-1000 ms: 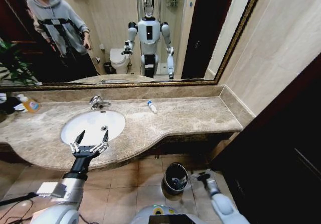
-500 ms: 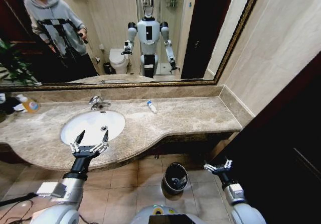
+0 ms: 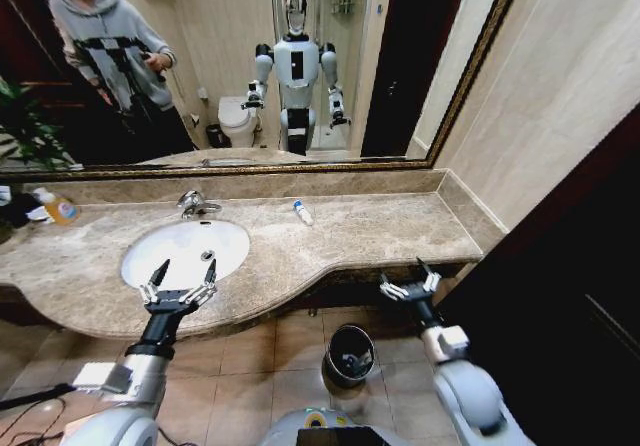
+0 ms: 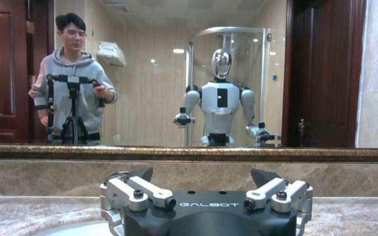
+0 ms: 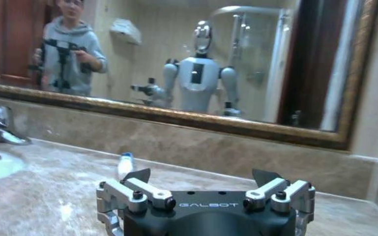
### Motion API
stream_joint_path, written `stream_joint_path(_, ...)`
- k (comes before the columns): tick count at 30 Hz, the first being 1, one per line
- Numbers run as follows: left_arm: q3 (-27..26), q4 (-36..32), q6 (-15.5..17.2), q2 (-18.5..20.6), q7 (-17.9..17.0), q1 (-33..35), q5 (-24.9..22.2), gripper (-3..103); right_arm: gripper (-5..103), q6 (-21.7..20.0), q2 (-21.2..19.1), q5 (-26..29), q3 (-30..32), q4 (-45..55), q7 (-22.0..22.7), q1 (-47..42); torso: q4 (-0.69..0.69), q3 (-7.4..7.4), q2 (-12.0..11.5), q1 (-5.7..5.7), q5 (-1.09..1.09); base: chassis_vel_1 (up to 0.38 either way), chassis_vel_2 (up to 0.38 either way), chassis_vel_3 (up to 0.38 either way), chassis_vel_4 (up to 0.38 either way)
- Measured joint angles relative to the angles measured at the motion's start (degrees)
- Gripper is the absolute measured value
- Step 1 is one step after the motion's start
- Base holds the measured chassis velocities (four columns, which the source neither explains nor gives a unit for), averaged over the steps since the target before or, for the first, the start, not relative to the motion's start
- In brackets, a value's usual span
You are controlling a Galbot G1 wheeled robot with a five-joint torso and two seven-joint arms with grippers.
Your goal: Pick up the trash from the sink and place it in the trash bin.
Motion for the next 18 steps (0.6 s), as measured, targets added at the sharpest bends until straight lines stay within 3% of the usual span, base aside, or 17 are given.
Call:
stream_joint_path(6, 0.0, 0.0, 0.0, 0.0, 0.0, 0.0, 0.0, 100, 100, -4.9, -1.9, 4.3, -8.2, -9.3, -0.8, 15.5, 0.00, 0.01, 0.0, 0.00, 0.00, 0.000, 0.000, 0.000, 0.000)
stream_joint_path(12, 0.0, 0.0, 0.0, 0.0, 0.0, 0.0, 0.0, 100, 100, -6.0, -1.9, 5.9, -15.6, -18.2, -1.1, 25.7, 0.00, 0.01, 0.0, 0.00, -0.01, 0.000, 0.000, 0.000, 0.000)
stream_joint_path(18, 0.0, 0.0, 0.0, 0.0, 0.0, 0.0, 0.0, 100, 100, -6.4, 0.8, 6.6, -22.5, -28.9, -1.0, 37.0, -0.01, 0.00, 0.0, 0.00, -0.01, 0.000, 0.000, 0.000, 0.000)
